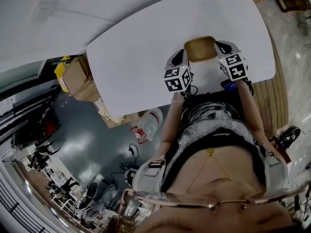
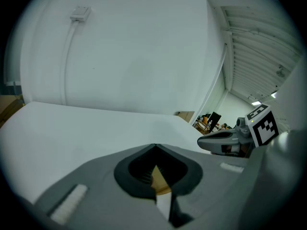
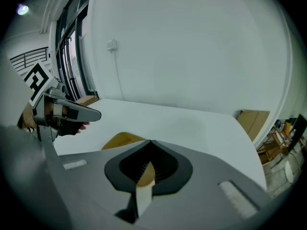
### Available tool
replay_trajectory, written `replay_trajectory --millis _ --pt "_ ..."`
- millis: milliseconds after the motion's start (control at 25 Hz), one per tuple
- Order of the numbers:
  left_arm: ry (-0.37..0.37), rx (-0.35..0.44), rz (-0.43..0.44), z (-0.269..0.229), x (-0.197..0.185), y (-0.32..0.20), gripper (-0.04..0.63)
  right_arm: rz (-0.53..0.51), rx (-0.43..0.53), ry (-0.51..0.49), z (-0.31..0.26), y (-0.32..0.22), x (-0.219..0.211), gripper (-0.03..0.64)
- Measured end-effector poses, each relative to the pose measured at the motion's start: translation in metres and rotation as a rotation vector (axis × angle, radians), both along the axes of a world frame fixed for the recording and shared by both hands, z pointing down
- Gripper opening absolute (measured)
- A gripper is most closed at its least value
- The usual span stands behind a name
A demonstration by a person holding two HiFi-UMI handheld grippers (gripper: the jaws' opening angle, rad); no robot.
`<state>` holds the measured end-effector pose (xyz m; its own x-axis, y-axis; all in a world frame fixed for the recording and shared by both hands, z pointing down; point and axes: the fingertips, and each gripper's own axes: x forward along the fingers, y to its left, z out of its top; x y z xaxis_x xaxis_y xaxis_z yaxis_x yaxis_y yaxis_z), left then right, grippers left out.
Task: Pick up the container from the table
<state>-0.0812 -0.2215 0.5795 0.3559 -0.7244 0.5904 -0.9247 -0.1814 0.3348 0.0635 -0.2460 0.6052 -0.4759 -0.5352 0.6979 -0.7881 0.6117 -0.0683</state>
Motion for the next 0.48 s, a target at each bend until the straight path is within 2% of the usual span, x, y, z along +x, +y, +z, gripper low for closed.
replay_trajectory --millis 480 --pt "-0.014 -0.108 0.011 0.039 -0.002 0.004 0.000 0.006 -0.089 0.073 0.038 0.001 0.013 0.026"
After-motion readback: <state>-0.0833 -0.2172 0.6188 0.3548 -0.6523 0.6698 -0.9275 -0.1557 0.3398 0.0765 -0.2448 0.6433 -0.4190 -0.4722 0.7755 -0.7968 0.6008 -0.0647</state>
